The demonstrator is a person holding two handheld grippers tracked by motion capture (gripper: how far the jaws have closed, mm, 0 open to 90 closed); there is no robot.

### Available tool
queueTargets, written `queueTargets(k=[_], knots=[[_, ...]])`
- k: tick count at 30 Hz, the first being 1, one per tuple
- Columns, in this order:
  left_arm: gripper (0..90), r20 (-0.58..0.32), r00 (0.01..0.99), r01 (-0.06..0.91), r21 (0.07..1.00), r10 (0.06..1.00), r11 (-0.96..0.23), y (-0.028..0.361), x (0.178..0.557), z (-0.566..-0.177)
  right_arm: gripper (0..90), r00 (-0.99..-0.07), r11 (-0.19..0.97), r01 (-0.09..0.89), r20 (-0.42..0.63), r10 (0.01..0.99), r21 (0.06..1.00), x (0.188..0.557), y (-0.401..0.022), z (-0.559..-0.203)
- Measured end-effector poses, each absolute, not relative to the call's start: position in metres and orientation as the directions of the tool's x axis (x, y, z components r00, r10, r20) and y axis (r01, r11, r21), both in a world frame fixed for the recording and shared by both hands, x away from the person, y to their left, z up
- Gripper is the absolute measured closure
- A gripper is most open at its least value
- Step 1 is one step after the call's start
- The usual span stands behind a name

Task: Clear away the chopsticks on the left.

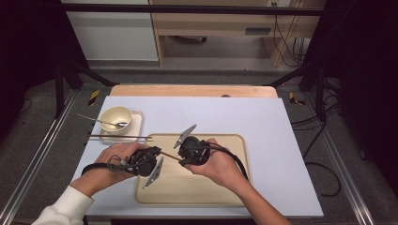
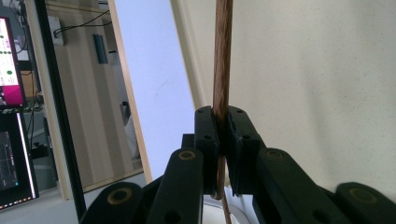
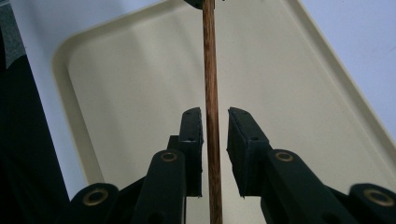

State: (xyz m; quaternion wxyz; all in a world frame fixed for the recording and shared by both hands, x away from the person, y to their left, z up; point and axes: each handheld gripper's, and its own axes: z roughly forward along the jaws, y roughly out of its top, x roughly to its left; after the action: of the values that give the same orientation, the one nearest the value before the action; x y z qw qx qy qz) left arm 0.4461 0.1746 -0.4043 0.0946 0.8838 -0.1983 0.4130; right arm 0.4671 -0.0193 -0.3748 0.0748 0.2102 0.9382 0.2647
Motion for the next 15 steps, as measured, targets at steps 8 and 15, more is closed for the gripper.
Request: queueTargets(k=[8,15], knots=[[83.8,0.768,0.582,-0.429,0.011,-0.267,-0.903,0.1766,0.4451,-0.406,79.1,-0.906,0.781,0.355,-0.016,0.423,0.514,0.4709,-0.0124,-0.379],[83.7,0.768,0.591,-0.424,0.036,-0.247,-0.905,0.1789,0.4451,-0.4083,85.0,-0.906,0.769,0.364,0.009,0.423,0.525,0.4721,-0.0113,-0.38]])
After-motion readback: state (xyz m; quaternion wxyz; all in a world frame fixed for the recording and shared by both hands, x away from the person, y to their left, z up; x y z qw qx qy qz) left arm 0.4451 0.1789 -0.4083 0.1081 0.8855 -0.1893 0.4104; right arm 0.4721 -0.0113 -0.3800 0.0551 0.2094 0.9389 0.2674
